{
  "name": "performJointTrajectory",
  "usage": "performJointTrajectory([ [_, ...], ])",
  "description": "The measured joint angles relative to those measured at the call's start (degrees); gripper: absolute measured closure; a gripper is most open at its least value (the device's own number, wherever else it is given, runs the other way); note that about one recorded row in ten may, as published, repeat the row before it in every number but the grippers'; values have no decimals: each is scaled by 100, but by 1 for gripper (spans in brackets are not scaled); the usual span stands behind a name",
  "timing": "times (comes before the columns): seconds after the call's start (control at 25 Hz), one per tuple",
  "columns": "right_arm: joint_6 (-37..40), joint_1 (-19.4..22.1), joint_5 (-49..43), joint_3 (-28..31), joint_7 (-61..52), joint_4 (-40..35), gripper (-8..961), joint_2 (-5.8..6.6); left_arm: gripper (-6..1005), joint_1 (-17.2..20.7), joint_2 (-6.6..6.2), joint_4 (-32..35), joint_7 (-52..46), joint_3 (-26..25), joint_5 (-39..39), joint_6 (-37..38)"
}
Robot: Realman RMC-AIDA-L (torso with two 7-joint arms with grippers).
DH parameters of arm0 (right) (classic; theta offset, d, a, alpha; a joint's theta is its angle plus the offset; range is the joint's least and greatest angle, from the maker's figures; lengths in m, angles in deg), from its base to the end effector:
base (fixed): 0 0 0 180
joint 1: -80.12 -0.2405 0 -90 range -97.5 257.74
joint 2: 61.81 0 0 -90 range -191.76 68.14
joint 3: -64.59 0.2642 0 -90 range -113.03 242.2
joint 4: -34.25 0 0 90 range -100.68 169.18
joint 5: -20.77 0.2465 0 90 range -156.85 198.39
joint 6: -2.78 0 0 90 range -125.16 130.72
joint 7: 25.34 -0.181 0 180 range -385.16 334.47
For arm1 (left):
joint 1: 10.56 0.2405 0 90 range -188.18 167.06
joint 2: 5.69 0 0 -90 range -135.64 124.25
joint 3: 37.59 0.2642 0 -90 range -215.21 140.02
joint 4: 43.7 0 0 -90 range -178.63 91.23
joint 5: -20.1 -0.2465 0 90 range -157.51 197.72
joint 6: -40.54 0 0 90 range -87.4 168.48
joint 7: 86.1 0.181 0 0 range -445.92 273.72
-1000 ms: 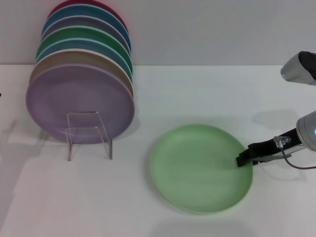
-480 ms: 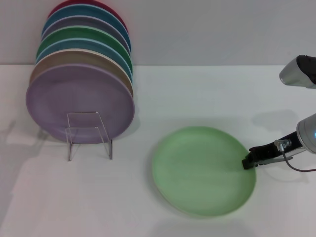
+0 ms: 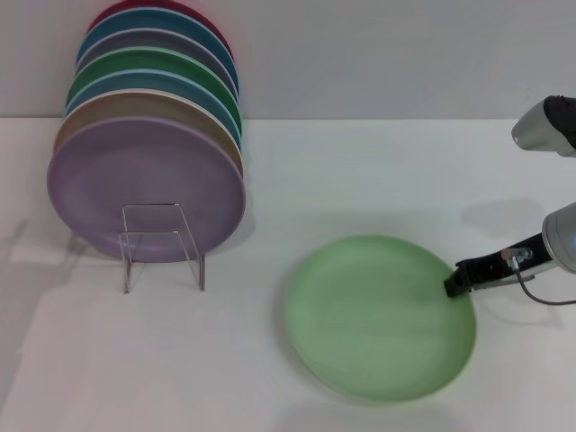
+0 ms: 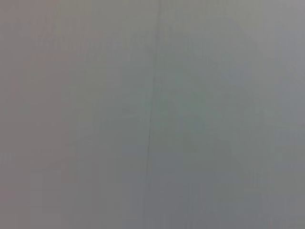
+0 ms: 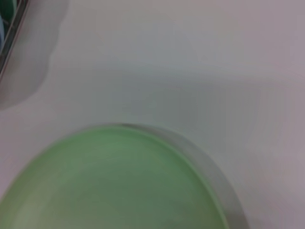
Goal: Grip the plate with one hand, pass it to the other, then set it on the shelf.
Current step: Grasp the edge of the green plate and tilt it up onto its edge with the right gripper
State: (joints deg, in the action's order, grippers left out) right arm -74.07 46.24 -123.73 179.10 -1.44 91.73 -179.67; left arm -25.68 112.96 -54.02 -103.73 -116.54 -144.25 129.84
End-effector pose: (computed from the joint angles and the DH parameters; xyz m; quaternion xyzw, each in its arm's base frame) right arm 0.2792 0.4199 -0.0334 -0.7986 0.5635 -0.0653 0.2014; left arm -0.3499 0.3239 0.0172 -0.6337 -0.1537 -0.4308 0.6239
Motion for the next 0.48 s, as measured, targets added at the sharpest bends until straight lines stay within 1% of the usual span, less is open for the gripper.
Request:
performJointTrajectory([
  [0.12,147,94,-1,0,75,223,927,-45,253,-8,-1,-6,88,-11,0,0],
  [0.2,269,229,-1,-9,146,549,928,-93,254,-25,-4,-6,116,-30,0,1],
  [0.24,378,341,-1,-48,186,829,928,-110,254,-40,-6,-6,121,-44,0,1],
  [0.28,378,341,-1,-48,186,829,929,-110,255,-53,-9,-6,122,-53,0,0],
  [0.36,527,500,-1,-150,245,1133,929,-119,255,-76,-9,-6,123,-63,0,-2],
  [0.4,634,584,8,-217,279,1284,929,-121,256,-83,-9,-6,123,-63,0,-2],
  [0.44,930,848,28,-403,353,1641,929,-123,256,-87,-7,-9,123,-63,0,-1],
  [0.48,930,848,28,-403,353,1641,929,-123,257,-91,-6,-27,116,-63,0,1],
])
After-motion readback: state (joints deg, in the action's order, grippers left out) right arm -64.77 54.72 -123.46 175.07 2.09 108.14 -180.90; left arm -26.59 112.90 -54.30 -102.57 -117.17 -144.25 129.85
